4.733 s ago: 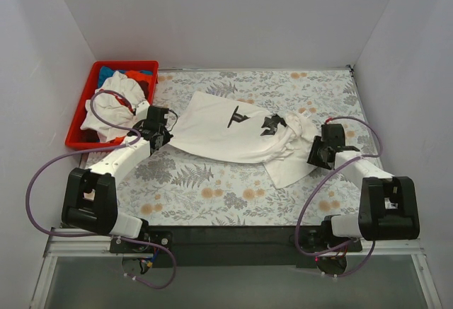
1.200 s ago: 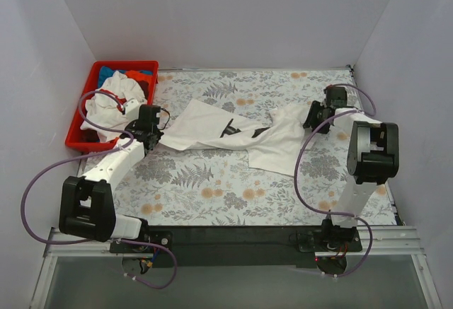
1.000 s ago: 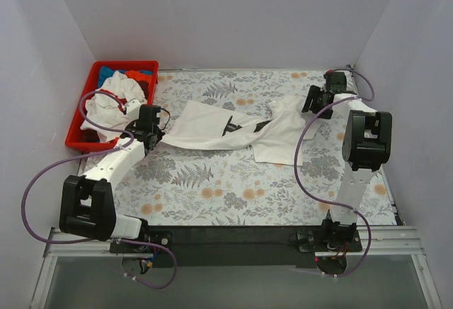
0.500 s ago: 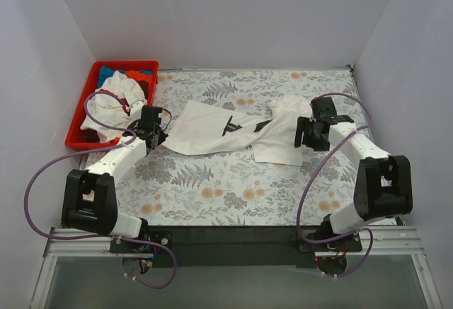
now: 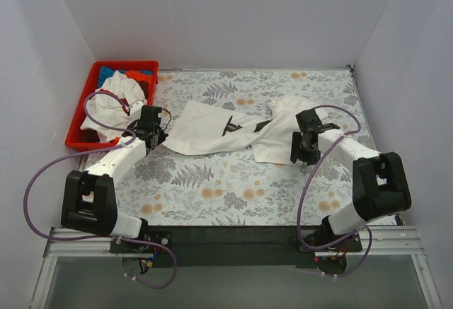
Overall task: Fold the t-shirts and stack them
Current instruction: Flatten the tshirt out
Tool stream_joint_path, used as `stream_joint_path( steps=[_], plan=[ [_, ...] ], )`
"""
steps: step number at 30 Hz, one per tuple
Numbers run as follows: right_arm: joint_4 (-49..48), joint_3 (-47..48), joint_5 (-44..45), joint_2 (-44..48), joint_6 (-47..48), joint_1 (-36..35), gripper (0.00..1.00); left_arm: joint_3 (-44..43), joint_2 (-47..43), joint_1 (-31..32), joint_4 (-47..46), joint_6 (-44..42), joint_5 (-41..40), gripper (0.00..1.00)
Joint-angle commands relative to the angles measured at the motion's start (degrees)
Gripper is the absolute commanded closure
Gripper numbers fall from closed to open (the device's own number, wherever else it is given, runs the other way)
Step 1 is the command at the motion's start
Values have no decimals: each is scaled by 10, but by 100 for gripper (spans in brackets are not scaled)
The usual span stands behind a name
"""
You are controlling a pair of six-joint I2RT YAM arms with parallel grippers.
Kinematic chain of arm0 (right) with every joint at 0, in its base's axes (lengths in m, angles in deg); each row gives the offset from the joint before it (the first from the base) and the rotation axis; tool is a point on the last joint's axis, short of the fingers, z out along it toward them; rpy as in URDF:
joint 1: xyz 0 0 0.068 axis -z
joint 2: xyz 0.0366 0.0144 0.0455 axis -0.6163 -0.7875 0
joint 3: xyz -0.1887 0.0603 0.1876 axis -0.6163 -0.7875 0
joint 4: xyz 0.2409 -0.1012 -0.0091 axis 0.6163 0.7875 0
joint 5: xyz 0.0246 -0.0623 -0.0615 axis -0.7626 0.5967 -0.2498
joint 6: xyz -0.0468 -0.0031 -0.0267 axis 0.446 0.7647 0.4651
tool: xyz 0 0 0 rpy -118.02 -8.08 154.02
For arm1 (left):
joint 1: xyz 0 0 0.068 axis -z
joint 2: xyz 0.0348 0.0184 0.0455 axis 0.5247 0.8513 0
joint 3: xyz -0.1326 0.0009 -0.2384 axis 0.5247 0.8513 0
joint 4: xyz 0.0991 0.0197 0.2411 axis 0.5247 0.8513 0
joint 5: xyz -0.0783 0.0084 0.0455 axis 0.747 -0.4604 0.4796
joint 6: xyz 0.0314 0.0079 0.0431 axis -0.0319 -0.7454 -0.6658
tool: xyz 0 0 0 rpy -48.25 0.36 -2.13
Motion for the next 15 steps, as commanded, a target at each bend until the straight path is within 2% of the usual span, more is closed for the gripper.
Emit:
stream_joint_path(
  steps=[1, 8, 15],
  plan=[
    [-23, 18, 21, -14, -23, -10, 42, -9, -26, -3, -3, 0, -9, 100],
    [-28, 47, 31, -48, -37, -11, 45, -9, -29, -3, -3, -2, -10, 100],
    [-31, 42, 39, -42, -52, -11, 47, -10, -29, -3, -4, -3, -11, 100]
  ],
)
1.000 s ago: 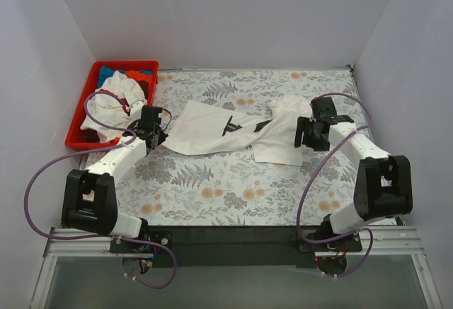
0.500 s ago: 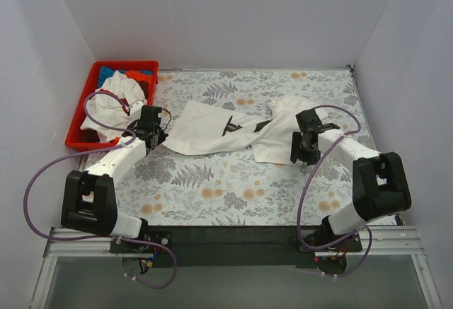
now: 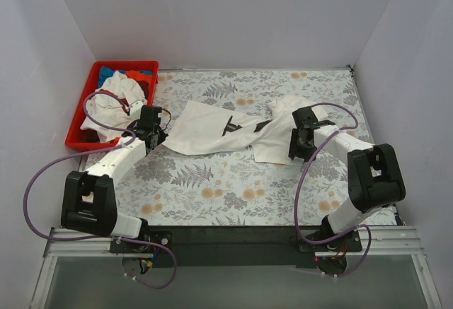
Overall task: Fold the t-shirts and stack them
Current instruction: Flatten the tshirt out
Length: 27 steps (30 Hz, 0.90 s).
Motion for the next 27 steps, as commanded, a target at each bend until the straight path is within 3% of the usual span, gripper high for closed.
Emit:
stream_joint_path(
  steps=[1, 15, 27],
  plan=[
    [-11, 15, 22, 5, -20, -1, 47, -10, -27, -3, -3, -2, -10, 100],
    [-52, -50, -2, -27, -72, 17, 52, -8, -32, -3, -2, -2, -17, 100],
    [-25, -73, 43, -3, -55, 28, 52, -8, -33, -3, -1, -2, -16, 100]
  ],
)
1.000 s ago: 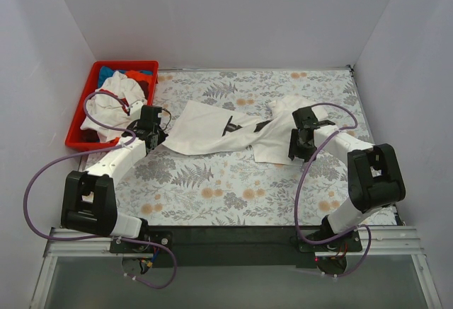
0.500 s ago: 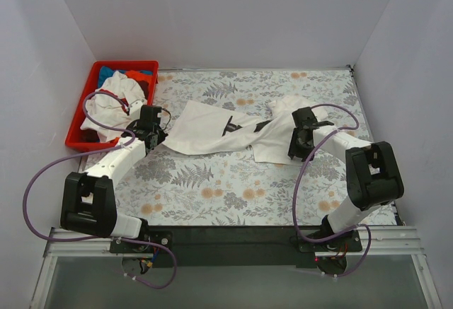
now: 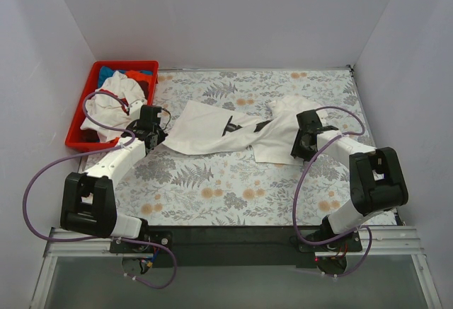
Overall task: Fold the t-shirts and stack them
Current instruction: Flatten the tshirt out
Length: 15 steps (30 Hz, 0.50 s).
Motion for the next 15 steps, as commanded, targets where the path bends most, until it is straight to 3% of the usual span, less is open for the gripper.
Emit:
stream_joint_path(
  steps=[1, 11, 14, 15],
  plan=[
    [51, -27, 35, -18, 7, 8, 52, -8, -27, -3, -1, -2, -16, 100],
    [44, -27, 11, -50, 14, 7, 51, -8, -36, -3, 0, -3, -18, 100],
    [40, -26, -4, -59, 17, 3, 53, -7, -37, -3, -1, -3, -20, 100],
    [37, -27, -9, -62, 20, 3, 57, -8, -37, -3, -1, -3, -21, 100]
  ],
)
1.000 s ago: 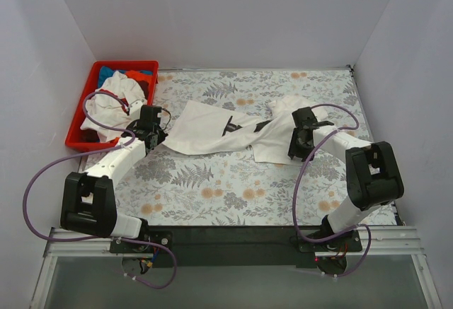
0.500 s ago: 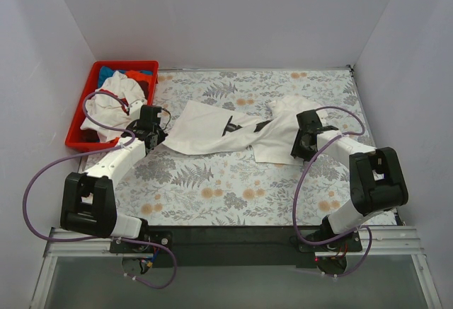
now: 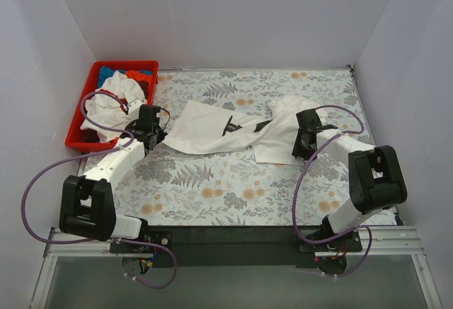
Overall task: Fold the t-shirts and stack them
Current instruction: Flatten the tshirt out
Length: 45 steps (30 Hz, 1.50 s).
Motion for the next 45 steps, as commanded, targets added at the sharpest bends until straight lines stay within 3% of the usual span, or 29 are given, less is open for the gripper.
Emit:
stream_joint_path(
  steps=[1, 8, 13, 18, 25, 30, 34, 38, 45],
  plan=[
    [33, -34, -25, -55, 7, 2, 59, -8, -23, -3, -1, -4, -21, 100],
    [31, -40, -31, -58, 21, 2, 79, -8, -24, -3, -1, -5, -25, 100],
    [31, -39, -2, -56, 35, 9, 99, -10, -21, -3, 0, -9, -28, 100],
    [36, -13, 16, -21, 63, 46, 99, -20, -5, -8, -5, -2, -28, 100],
    [81, 139, 40, 68, 114, 125, 99, -113, 33, -12, 23, 4, -32, 100],
    [149, 365, 37, 83, 139, 185, 99, -319, 84, -12, 76, -10, -49, 100],
    [178, 484, 33, 113, 163, 198, 99, -456, 82, -12, 142, -27, -52, 100],
    [178, 536, 41, 183, 192, 198, 99, -526, 21, -13, 167, -31, -29, 100],
    [175, 583, 90, 335, 247, 198, 99, -498, -163, -11, 119, -46, 18, 100]
  ],
)
